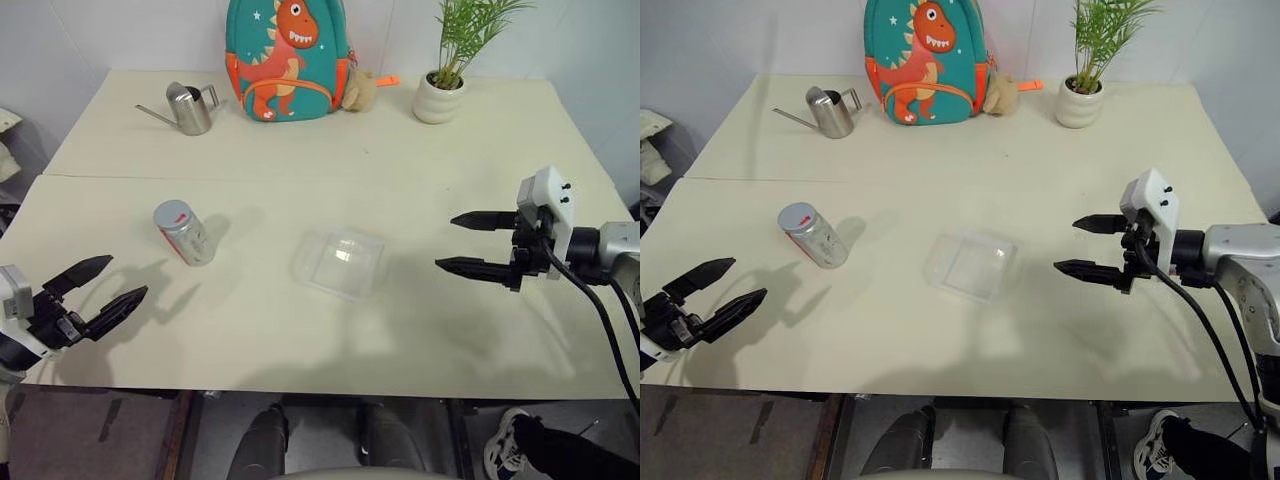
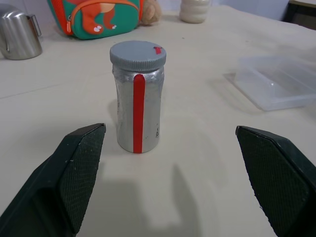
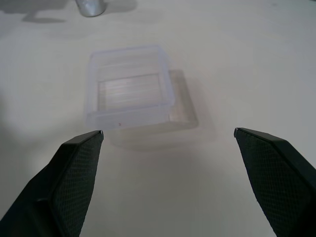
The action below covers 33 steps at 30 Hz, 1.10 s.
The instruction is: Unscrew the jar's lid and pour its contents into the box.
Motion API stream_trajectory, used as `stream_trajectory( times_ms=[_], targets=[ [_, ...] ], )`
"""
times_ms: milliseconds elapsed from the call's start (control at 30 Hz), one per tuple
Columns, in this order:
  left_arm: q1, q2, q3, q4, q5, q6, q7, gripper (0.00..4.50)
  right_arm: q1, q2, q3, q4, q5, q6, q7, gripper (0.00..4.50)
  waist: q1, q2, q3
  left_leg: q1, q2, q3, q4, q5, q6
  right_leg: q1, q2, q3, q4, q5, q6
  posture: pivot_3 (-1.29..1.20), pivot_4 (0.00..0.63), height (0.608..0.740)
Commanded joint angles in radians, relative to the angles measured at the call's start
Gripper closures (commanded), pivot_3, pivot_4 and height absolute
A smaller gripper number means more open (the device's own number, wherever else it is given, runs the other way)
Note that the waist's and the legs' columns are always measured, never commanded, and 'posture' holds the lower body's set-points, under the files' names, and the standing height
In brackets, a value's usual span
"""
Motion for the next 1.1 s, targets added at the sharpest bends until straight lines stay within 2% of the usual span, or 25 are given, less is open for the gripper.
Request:
stream_trajectory(
  times_ms=[33, 300, 533, 833, 1100],
  targets=[
    [-0.015, 0.002, 0.013, -0.018, -0.015, -0.007, 0.016, 0.00, -0.015, -0.004, -0.024, -0.020, 0.030, 0.021, -0.007, 0.03, 0.004, 0.000, 0.000, 0.000, 0.000, 0.000, 0.000, 0.000, 0.000, 0.000, 0.000, 0.000, 0.000, 0.000, 0.000, 0.00, 0.150, 0.740],
    [0.019, -0.051, 0.019, -0.078, -0.007, -0.018, 0.089, 0.00, -0.062, 0.040, 0.003, -0.026, 0.048, 0.012, -0.001, 0.03, 0.012, 0.000, 0.000, 0.000, 0.000, 0.001, 0.000, -0.001, 0.000, 0.000, 0.000, 0.001, 0.000, 0.000, 0.000, 0.00, 0.150, 0.740],
    [-0.018, -0.117, -0.010, -0.129, 0.039, -0.036, 0.245, 0.00, -0.110, 0.097, 0.057, -0.006, 0.038, -0.017, 0.015, 0.03, 0.013, 0.000, 0.000, 0.000, 0.000, 0.001, 0.002, -0.001, 0.000, 0.000, 0.001, 0.002, 0.000, 0.001, 0.001, 0.00, 0.150, 0.740],
    [-0.124, -0.200, -0.142, -0.071, 0.172, -0.073, 0.421, 0.00, -0.103, 0.137, 0.074, -0.046, 0.069, -0.015, 0.036, 0.03, 0.018, -0.001, -0.001, 0.000, 0.000, 0.001, 0.003, -0.001, 0.000, 0.001, 0.002, 0.004, 0.000, 0.003, 0.003, 0.00, 0.150, 0.740],
    [-0.204, -0.229, -0.226, -0.001, 0.249, -0.162, 0.444, 0.00, -0.119, 0.164, 0.088, -0.036, 0.051, -0.035, 0.029, 0.03, 0.013, -0.001, -0.001, 0.000, 0.000, 0.005, 0.005, -0.001, 0.000, 0.000, 0.005, 0.011, 0.000, 0.006, 0.004, 0.00, 0.150, 0.740]
  ],
)
